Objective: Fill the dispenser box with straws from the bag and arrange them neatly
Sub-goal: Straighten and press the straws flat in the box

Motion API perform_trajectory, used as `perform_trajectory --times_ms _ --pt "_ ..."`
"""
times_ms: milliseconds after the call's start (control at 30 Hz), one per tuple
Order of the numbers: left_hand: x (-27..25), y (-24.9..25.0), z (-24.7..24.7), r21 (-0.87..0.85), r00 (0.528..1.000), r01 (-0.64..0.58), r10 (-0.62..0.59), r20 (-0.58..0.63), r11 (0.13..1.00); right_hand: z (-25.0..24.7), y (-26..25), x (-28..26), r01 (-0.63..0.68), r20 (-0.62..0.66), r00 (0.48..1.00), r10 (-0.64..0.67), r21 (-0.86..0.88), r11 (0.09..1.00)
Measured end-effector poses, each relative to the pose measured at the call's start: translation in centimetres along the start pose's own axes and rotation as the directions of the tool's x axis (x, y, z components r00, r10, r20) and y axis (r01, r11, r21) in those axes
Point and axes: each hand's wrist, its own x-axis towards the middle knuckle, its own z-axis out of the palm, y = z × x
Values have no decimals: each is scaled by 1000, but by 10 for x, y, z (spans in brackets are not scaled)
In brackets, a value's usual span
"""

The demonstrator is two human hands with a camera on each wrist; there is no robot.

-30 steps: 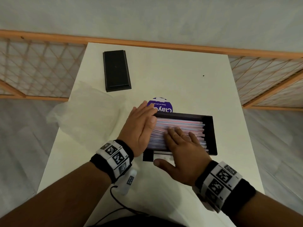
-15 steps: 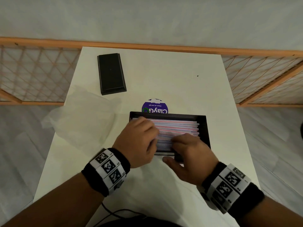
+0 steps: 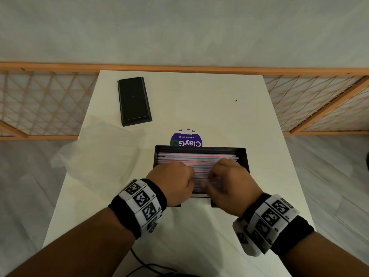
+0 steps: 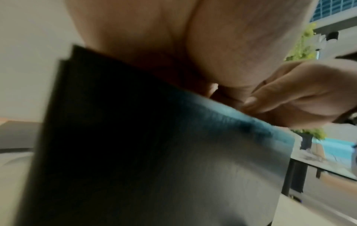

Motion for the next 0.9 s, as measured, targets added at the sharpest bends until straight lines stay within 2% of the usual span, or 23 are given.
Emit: perform_trajectory --times_ms 67,133,200,267,333,367,433,467,500,533,567,633,667,700,733,800,900 --pt "3 2 -3 -99 998 2 -8 -63 995 -2 3 6 -92 -3 996 92 -23 996" --pt "5 5 -5 -191 995 24 -43 -95 981 -4 1 14 -165 91 981 171 -60 984" --pt "5 5 -8 -215 983 10 -49 -177 977 -6 -2 16 -162 109 980 166 -50 986" --pt "1 -2 -10 -249 925 -36 -62 -375 968 -14 -2 15 -162 15 986 164 -94 982" --pt "-6 -14 -11 -290 820 -40 -134 -557 956 -27 -1 10 -174 -81 983 165 -126 977" --pt "-9 -21 -11 -312 777 -1 -196 -599 950 -34 0 8 -176 -122 979 162 -116 978" --pt "-13 -35 -8 -421 729 133 -376 -572 897 -47 8 6 -227 -181 960 214 -52 972" --pt "-14 -40 -7 -502 720 209 -480 -501 839 -51 16 5 -268 -203 943 262 2 964" --pt "-14 -43 -6 -579 723 265 -556 -409 771 -54 22 4 -303 -210 929 305 42 952" --pt "-16 -43 -5 -619 738 273 -573 -357 736 -54 27 2 -305 -221 926 306 37 952" --pt "-19 -42 -4 -581 764 219 -508 -398 784 -53 27 -1 -262 -224 942 251 -19 965" --pt "-26 -35 -4 -294 836 68 -215 -504 953 -39 20 -3 -104 -142 986 83 -145 984" --pt "-27 -31 -3 -156 870 24 -97 -483 987 -32 14 -2 -43 -84 996 26 -200 979" --pt "-27 -29 -3 -84 902 13 -48 -429 996 -26 9 2 -18 -27 1000 11 -250 968" --pt "-25 -29 -1 -70 921 23 -49 -386 997 -21 5 8 -21 41 999 34 -286 958" --pt "-23 -31 2 -108 932 46 -81 -353 993 -13 0 20 -48 164 981 108 -334 941" --pt "-22 -39 6 -118 918 -15 -33 -395 993 -2 -6 28 -24 209 975 71 -220 975"
